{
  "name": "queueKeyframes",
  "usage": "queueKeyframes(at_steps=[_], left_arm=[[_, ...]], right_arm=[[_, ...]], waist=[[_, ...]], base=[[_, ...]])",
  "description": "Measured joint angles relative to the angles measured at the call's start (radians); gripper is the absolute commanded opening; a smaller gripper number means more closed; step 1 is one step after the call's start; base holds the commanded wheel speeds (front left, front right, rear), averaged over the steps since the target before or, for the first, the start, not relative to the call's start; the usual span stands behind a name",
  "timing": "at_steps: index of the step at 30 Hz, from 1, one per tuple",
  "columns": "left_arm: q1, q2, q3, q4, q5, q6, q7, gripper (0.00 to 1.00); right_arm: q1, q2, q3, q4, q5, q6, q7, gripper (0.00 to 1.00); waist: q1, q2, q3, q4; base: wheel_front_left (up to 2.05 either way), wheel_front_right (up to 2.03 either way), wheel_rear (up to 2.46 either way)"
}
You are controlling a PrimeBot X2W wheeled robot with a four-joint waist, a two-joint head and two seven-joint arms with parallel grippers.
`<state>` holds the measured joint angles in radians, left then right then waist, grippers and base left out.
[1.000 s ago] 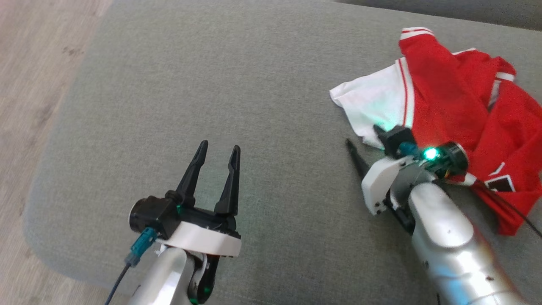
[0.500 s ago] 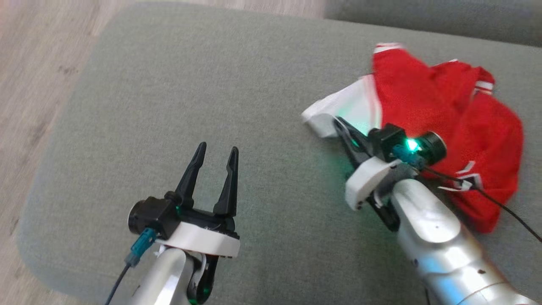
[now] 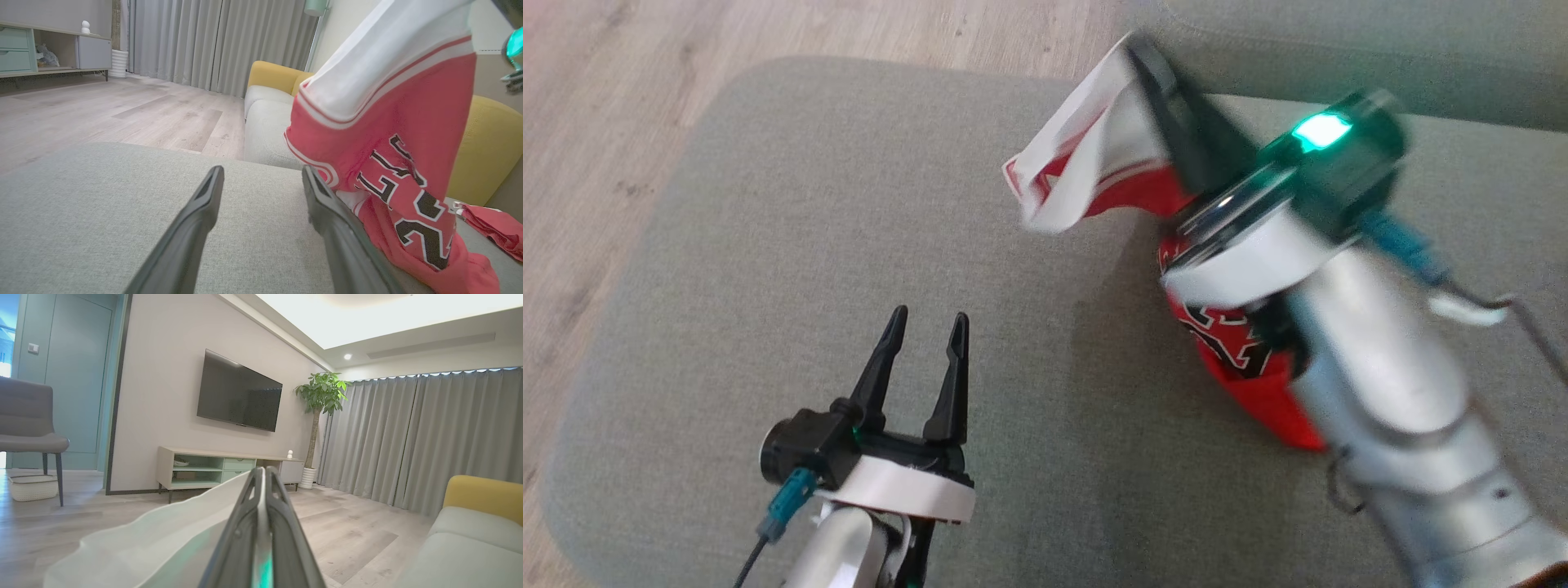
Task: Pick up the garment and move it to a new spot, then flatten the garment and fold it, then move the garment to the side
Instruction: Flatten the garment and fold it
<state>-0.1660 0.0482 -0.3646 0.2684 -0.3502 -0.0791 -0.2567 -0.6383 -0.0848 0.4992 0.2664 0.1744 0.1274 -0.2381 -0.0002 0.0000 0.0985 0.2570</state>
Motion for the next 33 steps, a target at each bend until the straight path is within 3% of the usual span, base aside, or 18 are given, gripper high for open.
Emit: queueKeyframes(at_steps=[4, 7, 14, 20, 21, 22, 26, 33], left_arm=[[-0.001, 0.0, -0.001, -0.014, 0.0, 0.0, 0.0, 1.0], [-0.007, 0.0, -0.008, -0.017, 0.0, -0.002, 0.0, 1.0], [-0.095, -0.002, -0.07, -0.03, -0.033, -0.009, 0.0, 1.0], [-0.13, -0.003, -0.109, -0.038, -0.074, 0.002, 0.0, 1.0], [-0.131, -0.003, -0.113, -0.038, -0.074, 0.009, 0.0, 1.0], [-0.133, -0.003, -0.115, -0.038, -0.074, 0.009, 0.0, 1.0], [-0.136, -0.003, -0.113, -0.038, -0.074, 0.018, 0.0, 1.0], [-0.136, -0.004, -0.084, -0.033, -0.062, 0.017, 0.0, 1.0]], right_arm=[[-0.043, -0.069, -0.115, -0.06, -0.009, 0.0, 0.074, 0.0], [-0.13, -0.128, -0.211, -0.024, 0.001, 0.0, 0.146, 0.0], [-0.406, -0.32, -0.283, 0.302, -0.09, 0.0, 0.199, 0.0], [-0.56, -0.405, -0.416, 0.565, -0.26, 0.0, 0.195, 0.0], [-0.569, -0.413, -0.441, 0.595, -0.299, 0.0, 0.194, 0.41], [-0.574, -0.416, -0.47, 0.623, -0.33, 0.0, 0.194, 1.0], [-0.571, -0.39, -0.541, 0.688, -0.411, 0.0, 0.166, 1.0], [-0.533, -0.256, -0.557, 0.712, -0.437, 0.0, 0.046, 1.0]], waist=[[0.0001, 0.0, 0.028, 0.006], [0.0002, 0.0, 0.062, 0.015], [0.0005, 0.0, 0.154, 0.07], [0.0004, 0.0, 0.217, 0.14], [0.0004, 0.0, 0.225, 0.149], [0.0004, 0.0, 0.232, 0.157], [0.0006, -0.0001, 0.245, 0.162], [0.0002, -0.0001, 0.221, 0.102]], base=[[0.0, 0.0, 0.0], [0.0, 0.0, 0.0], [0.0, 0.0, 0.0], [0.0, 0.0, 0.0], [0.0, 0.0, 0.0], [0.0, 0.0, 0.0], [0.0, 0.0, 0.0], [0.0, 0.0, 0.0]])
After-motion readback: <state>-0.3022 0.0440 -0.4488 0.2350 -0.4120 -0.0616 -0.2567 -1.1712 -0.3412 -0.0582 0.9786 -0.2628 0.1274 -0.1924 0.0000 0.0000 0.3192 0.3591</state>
